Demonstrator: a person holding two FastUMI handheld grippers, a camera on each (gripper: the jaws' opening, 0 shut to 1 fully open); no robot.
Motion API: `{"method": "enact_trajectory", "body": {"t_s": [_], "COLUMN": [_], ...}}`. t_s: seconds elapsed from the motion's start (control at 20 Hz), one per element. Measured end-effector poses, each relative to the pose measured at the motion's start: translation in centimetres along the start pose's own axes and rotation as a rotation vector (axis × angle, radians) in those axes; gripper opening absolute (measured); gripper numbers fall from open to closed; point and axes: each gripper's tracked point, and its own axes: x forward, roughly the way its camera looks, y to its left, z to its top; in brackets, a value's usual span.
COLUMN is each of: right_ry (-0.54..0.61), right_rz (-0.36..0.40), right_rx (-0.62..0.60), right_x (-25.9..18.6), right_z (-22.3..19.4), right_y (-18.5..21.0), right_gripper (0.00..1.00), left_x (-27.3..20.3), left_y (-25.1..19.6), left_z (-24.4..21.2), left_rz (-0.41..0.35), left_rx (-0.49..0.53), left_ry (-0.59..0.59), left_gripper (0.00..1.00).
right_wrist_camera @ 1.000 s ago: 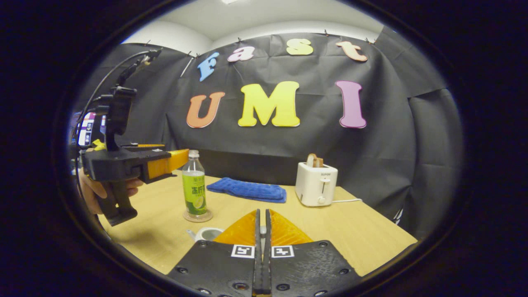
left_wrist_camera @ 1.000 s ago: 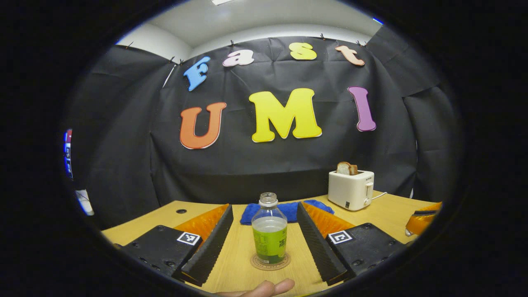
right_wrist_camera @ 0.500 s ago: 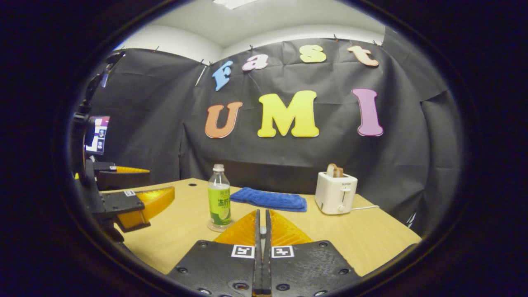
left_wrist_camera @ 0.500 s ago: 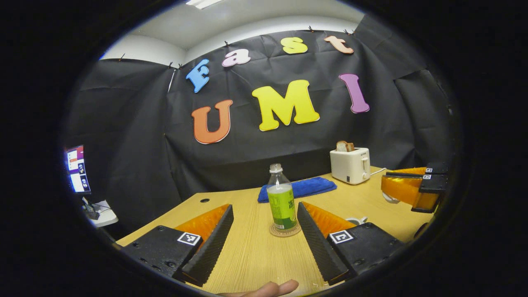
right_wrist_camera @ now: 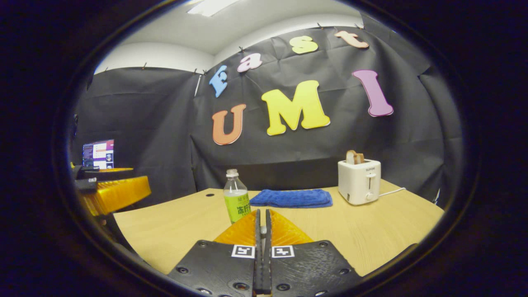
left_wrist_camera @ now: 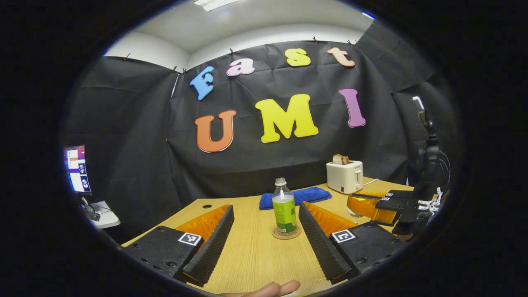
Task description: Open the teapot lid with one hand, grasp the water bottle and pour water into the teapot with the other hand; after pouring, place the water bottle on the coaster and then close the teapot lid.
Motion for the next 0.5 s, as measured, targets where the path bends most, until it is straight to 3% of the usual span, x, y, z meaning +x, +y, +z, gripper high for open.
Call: {"method": "enact_trajectory", "body": {"t_s": [0.25, 0.5], "right_ry": [0.047, 0.090], "right_rz": [-0.019, -0.028], "right_rx": [-0.035, -0.061], "right_x": [1.2, 3.1], "right_z": [-3.0, -5.4], "right_y": [0.0, 0.1], "right_gripper": [0.00, 0.00], "left_x": [0.2, 0.6], "left_y": [1.7, 3.1], "left_z": [-0.6, -1.1], "left_rz": [0.009, 0.042], "left_rx": [-0.098, -0.049], "left_ry": [0.021, 0.033], "left_gripper": [0.98, 0.99]}}
